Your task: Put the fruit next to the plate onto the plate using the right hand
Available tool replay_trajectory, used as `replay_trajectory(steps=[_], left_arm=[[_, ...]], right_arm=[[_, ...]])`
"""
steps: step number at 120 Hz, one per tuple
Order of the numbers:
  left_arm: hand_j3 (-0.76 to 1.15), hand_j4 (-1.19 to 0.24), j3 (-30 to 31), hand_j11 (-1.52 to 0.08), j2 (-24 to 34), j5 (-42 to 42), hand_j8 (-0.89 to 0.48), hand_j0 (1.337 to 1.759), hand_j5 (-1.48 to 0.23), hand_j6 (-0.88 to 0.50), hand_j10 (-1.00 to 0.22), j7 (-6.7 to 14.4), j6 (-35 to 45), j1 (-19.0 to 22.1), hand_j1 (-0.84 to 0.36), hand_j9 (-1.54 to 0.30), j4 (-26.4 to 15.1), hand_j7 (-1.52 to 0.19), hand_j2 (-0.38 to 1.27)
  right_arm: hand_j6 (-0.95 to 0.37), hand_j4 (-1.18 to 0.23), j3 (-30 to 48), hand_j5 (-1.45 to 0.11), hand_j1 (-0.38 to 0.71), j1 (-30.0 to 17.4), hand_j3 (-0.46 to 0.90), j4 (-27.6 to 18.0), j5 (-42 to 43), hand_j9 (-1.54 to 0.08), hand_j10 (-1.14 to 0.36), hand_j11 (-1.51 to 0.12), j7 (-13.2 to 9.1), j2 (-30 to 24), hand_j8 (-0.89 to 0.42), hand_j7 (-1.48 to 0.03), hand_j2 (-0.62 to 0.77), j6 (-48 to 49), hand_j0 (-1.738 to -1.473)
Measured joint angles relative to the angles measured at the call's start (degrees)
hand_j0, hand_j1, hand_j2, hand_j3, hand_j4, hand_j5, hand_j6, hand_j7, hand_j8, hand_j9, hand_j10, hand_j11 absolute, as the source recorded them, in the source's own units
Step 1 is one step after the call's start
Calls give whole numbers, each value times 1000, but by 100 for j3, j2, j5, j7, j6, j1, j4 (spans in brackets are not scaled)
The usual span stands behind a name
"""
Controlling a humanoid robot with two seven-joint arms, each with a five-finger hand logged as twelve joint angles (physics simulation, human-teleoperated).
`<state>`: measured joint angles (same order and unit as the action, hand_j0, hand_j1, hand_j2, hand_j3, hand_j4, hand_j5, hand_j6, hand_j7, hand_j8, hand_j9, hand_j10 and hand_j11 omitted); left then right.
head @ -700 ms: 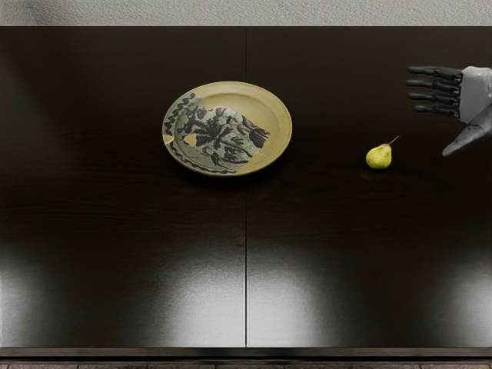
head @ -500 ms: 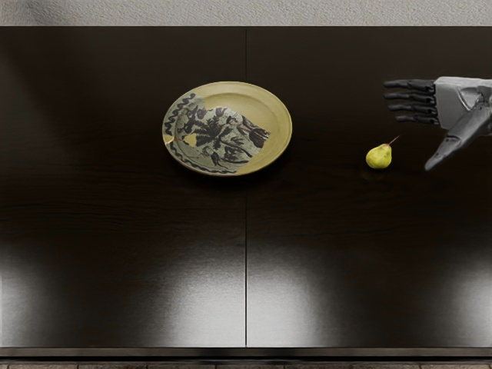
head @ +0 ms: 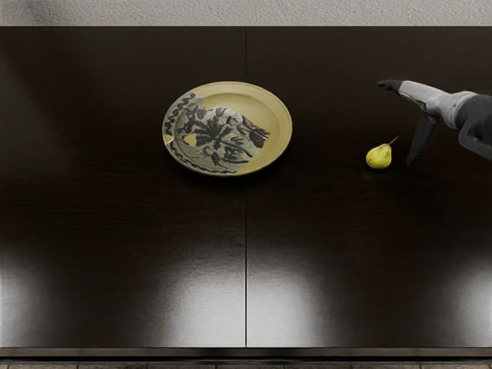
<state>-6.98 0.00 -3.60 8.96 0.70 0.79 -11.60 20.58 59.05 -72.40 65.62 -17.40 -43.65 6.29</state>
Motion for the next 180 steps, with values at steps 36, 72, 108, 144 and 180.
replay_trajectory(steps=[36,72,108,144,180], left_arm=[[0,0,1,0,0,0,0,1658,0,0,0,0,0,0,349,0,0,0,0],[0,0,-1,0,0,0,0,1658,0,0,0,0,0,0,349,0,0,0,0],[0,0,-2,0,0,0,0,1658,0,0,0,0,0,0,349,0,0,0,0],[0,0,-2,0,0,0,0,1658,0,0,0,0,0,0,349,0,0,0,0],[0,0,0,0,0,0,0,1658,0,0,0,0,0,0,349,0,0,0,0]], right_arm=[[-198,-195,-913,-248,-123,30,0,99,865,-248,-194,-248,-7,524,-196,-247,-35,-834,-1658],[-293,-290,-1308,-372,-9,19,0,154,1118,-372,-289,-371,-79,706,-291,-371,-53,-1259,-1658],[-314,-312,-1490,-400,17,-1,0,449,1591,-400,-311,-400,-469,1068,-312,-399,-57,-1550,-1658],[-337,-336,-1788,-432,46,-72,0,681,1646,-431,-335,-431,-532,1253,-336,-431,-62,-2031,-1658],[-355,-353,-1854,-454,67,-196,0,869,1622,-454,-352,-454,-536,1376,-353,-453,-66,-2309,-1658]])
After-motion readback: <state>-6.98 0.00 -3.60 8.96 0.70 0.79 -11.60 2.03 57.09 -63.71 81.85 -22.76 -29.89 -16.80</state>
